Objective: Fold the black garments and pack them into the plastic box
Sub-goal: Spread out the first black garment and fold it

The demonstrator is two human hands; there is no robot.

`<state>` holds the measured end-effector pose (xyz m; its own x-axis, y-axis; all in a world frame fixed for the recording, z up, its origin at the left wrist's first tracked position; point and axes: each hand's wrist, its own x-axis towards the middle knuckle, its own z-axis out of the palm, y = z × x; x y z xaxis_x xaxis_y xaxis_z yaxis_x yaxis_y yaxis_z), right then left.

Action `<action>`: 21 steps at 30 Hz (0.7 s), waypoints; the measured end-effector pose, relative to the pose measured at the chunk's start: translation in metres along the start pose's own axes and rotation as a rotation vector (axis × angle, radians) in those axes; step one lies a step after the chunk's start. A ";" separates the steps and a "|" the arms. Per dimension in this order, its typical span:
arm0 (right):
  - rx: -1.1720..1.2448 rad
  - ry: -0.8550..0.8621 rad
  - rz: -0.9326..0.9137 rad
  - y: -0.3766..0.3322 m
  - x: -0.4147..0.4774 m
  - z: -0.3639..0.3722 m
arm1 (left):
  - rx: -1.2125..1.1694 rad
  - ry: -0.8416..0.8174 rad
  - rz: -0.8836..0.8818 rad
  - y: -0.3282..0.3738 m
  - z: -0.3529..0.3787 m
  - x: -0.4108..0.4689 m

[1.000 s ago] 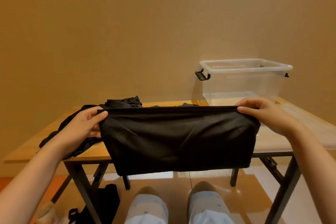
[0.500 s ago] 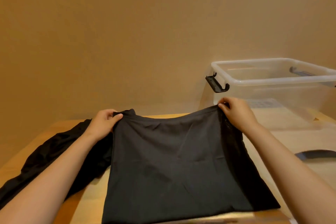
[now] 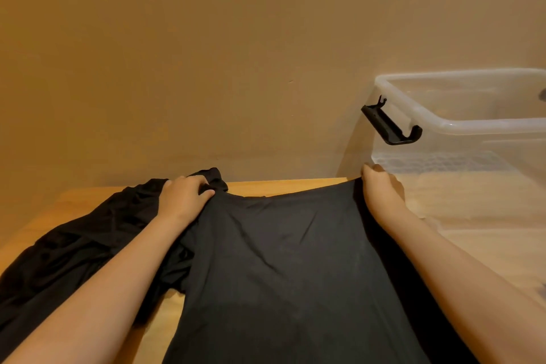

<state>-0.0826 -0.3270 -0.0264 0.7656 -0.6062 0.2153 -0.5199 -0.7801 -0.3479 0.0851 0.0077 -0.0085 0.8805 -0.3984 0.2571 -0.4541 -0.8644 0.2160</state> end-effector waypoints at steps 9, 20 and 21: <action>-0.128 0.017 -0.317 -0.008 -0.044 -0.018 | -0.118 0.064 0.344 0.028 -0.027 -0.054; 0.048 -0.287 -0.517 0.008 -0.202 -0.060 | -0.477 -0.161 0.498 0.040 -0.034 -0.217; 0.052 -0.317 -0.524 0.013 -0.216 -0.062 | -0.467 -0.157 0.497 0.035 -0.033 -0.231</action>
<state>-0.2786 -0.2158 -0.0213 0.9939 -0.0625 0.0905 -0.0309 -0.9486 -0.3150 -0.1390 0.0798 -0.0293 0.5466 -0.7822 0.2991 -0.7881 -0.3597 0.4996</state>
